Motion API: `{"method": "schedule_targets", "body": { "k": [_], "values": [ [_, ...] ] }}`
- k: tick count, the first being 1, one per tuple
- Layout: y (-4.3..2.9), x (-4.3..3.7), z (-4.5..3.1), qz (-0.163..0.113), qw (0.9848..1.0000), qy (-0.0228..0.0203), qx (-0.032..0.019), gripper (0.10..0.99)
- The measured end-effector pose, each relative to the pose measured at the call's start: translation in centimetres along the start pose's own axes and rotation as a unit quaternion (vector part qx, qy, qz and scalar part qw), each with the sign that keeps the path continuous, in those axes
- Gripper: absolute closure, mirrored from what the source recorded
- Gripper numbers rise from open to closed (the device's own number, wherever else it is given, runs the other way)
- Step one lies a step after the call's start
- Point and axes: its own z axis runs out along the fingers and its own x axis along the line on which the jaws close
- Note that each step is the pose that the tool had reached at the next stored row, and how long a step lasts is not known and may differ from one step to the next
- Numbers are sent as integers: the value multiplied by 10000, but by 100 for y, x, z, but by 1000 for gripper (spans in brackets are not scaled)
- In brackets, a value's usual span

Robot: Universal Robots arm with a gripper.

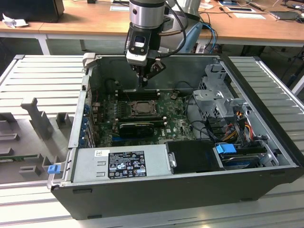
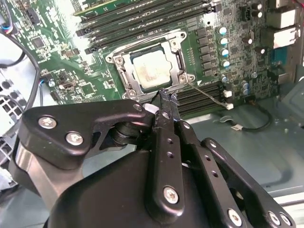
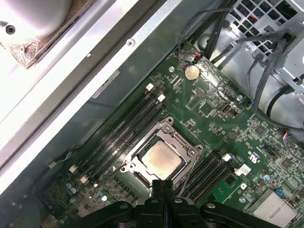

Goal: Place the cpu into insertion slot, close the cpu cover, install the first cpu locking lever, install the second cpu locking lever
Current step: 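Install the first cpu locking lever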

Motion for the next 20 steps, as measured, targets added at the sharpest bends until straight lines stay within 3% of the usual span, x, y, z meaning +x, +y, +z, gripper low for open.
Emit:
{"method": "schedule_targets", "body": {
  "k": [4, 8, 13, 17, 18, 19, 20],
  "values": [
    [0, 0, 2, -365, 9993, 4, 4, 980],
    [0, 0, 4, -808, 9967, 8, 10, 980],
    [0, 0, 11, -1441, 9896, 15, 19, 980],
    [0, 0, 16, -1850, 9827, 19, 24, 980],
    [0, 0, 18, -1997, 9799, 20, 25, 980],
    [0, 0, 21, -2178, 9760, 22, 28, 980],
    [0, 0, 22, -2255, 9742, 23, 29, 980]
  ]
}}
